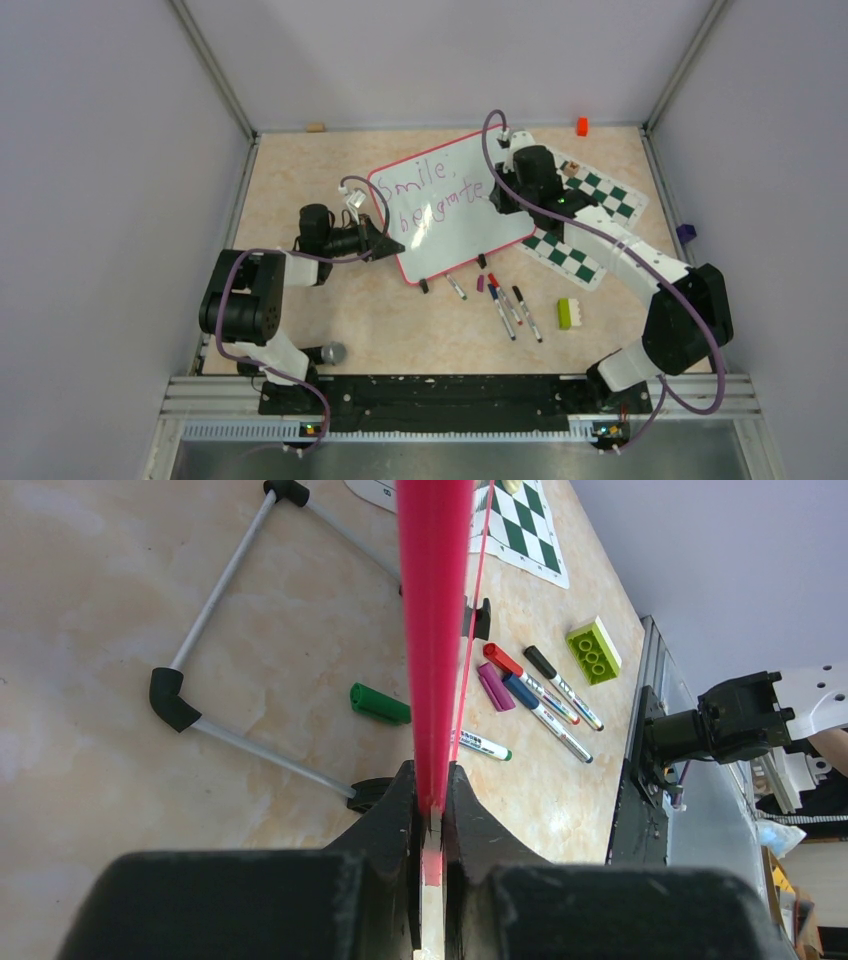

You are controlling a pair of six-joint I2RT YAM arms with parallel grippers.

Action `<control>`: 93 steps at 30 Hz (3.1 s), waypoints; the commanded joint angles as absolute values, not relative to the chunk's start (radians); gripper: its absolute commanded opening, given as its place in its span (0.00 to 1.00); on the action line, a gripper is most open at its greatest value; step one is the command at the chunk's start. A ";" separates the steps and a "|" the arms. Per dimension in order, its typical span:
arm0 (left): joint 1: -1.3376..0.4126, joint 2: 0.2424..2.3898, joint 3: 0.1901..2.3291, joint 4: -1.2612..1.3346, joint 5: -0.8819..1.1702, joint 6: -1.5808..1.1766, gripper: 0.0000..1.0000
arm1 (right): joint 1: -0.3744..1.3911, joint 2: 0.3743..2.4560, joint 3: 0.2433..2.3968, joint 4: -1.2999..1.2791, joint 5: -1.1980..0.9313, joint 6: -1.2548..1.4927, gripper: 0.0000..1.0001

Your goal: Write a sentence on the whiteboard

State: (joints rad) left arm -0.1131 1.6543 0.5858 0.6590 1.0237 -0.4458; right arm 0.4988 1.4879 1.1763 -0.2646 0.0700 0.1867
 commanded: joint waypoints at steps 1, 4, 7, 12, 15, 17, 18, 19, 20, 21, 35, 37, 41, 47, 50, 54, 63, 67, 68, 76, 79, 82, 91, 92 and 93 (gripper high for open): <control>-0.124 1.695 0.574 0.534 0.945 -0.430 0.00 | 0.494 1.489 1.207 -0.272 0.143 0.192 0.00; -0.124 1.694 0.574 0.534 0.945 -0.430 0.00 | 0.493 1.488 1.223 -0.273 0.138 0.191 0.00; -0.124 1.694 0.574 0.534 0.945 -0.430 0.00 | 0.493 1.464 1.230 -0.273 0.132 0.190 0.00; -0.124 1.694 0.575 0.534 0.945 -0.430 0.00 | 0.484 1.400 1.217 -0.247 0.142 0.187 0.00; -0.125 1.695 0.575 0.534 0.945 -0.430 0.00 | 0.465 1.385 1.214 -0.222 0.141 0.193 0.00; -0.124 1.694 0.575 0.534 0.944 -0.430 0.00 | 0.449 1.392 1.228 -0.222 0.131 0.193 0.00; -0.124 1.695 0.575 0.534 0.945 -0.430 0.00 | 0.444 1.396 1.235 -0.222 0.126 0.192 0.00; -0.124 1.694 0.574 0.534 0.945 -0.430 0.00 | 0.440 1.403 1.245 -0.222 0.122 0.192 0.00; -0.125 1.694 0.574 0.534 0.946 -0.430 0.00 | 0.437 1.409 1.248 -0.222 0.119 0.192 0.00; -0.124 1.695 0.575 0.534 0.946 -0.430 0.00 | 0.433 1.416 1.255 -0.222 0.116 0.192 0.00; -0.124 1.693 0.575 0.534 0.945 -0.430 0.00 | 0.428 1.487 1.288 -0.179 0.037 0.205 0.00; -0.125 1.695 0.574 0.534 0.945 -0.430 0.00 | 0.427 1.492 1.291 -0.179 0.046 0.205 0.00; -0.124 1.695 0.575 0.534 0.945 -0.430 0.00 | 0.429 1.508 1.298 -0.175 0.069 0.210 0.00; -0.125 1.694 0.575 0.534 0.945 -0.430 0.00 | 0.427 1.525 1.302 -0.163 0.075 0.212 0.00; -0.124 1.694 0.575 0.534 0.945 -0.430 0.00 | 0.428 1.535 1.306 -0.164 0.063 0.208 0.00; -0.124 1.694 0.574 0.534 0.945 -0.430 0.00 | 0.428 1.547 1.308 -0.184 0.027 0.206 0.00; -0.124 1.692 0.575 0.534 0.945 -0.430 0.00 | 0.429 1.499 1.244 -0.213 -0.020 0.194 0.00; -0.124 1.691 0.573 0.534 0.945 -0.430 0.00 | 0.429 1.471 1.210 -0.226 -0.018 0.186 0.00; -0.124 1.692 0.572 0.534 0.946 -0.430 0.00 | 0.428 1.466 1.202 -0.231 -0.020 0.186 0.00; -0.125 1.691 0.573 0.534 0.946 -0.430 0.00 | 0.428 1.431 1.148 -0.250 -0.030 0.184 0.00; -0.124 1.692 0.574 0.534 0.946 -0.430 0.00 | 0.428 1.423 1.132 -0.254 -0.036 0.184 0.00; -0.124 1.692 0.573 0.534 0.945 -0.430 0.00 | 0.429 1.415 1.123 -0.257 -0.040 0.183 0.00; -0.125 1.691 0.574 0.534 0.945 -0.430 0.00 | 0.428 1.386 1.169 -0.239 -0.037 0.196 0.00; -0.124 1.691 0.573 0.534 0.944 -0.430 0.00 | 0.428 1.384 1.177 -0.236 -0.036 0.197 0.00; -0.124 1.692 0.574 0.534 0.945 -0.430 0.00 | 0.428 1.385 1.188 -0.235 -0.035 0.197 0.00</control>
